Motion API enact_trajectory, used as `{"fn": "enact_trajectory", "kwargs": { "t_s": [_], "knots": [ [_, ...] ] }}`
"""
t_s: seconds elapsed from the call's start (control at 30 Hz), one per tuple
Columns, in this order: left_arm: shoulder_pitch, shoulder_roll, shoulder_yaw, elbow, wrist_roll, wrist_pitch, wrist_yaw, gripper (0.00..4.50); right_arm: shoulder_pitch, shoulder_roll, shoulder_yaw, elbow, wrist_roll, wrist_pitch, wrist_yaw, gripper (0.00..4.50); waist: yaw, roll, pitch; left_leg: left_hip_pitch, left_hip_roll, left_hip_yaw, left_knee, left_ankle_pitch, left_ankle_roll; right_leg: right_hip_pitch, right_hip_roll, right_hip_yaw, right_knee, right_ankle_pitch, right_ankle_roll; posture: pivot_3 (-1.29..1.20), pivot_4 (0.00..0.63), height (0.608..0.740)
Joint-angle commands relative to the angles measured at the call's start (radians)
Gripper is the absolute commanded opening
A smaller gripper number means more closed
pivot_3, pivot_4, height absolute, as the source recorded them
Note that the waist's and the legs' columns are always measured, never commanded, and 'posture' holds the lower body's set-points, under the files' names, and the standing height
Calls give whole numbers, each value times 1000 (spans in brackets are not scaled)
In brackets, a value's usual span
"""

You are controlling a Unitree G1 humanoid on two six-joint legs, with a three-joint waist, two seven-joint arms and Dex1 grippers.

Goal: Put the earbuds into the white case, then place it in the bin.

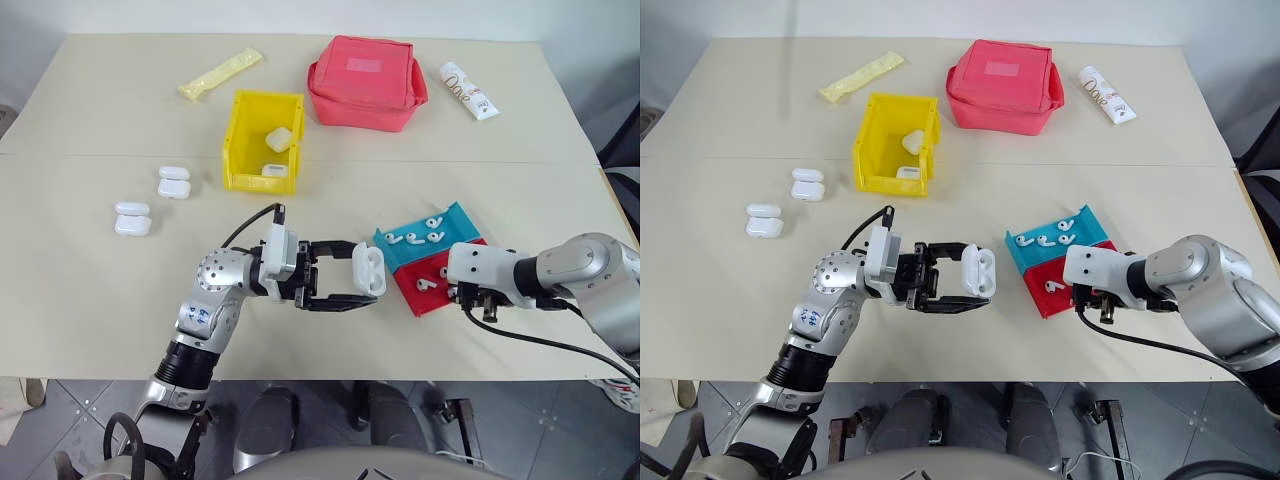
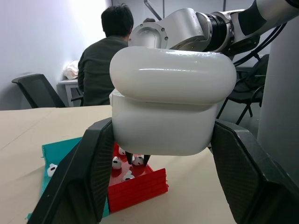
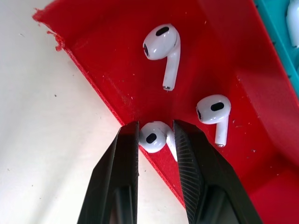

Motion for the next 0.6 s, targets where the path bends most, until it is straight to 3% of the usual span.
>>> {"fn": "enact_trajectory", "kwargs": {
  "t_s": [0.03,0.3,0.6],
  "knots": [
    [6,-1,6,-40,-12,-2,3,2761,-19,2,-50,-24,25,13,17,1178,0,0,0,0,0,0,0,0,0,0,0,0,0,0,0,0,150,740],
    [-5,-10,4,-25,-10,-7,5,2761,26,-29,-149,-91,84,81,18,1178,1,0,0,0,0,0,0,0,0,0,0,0,0,0,0,0,150,740],
    [-11,-18,1,-21,-11,-7,0,2761,180,-97,-232,-118,103,94,8,1178,2,0,0,0,0,1,0,0,0,0,0,0,0,0,0,0,150,740]
  ]
}}
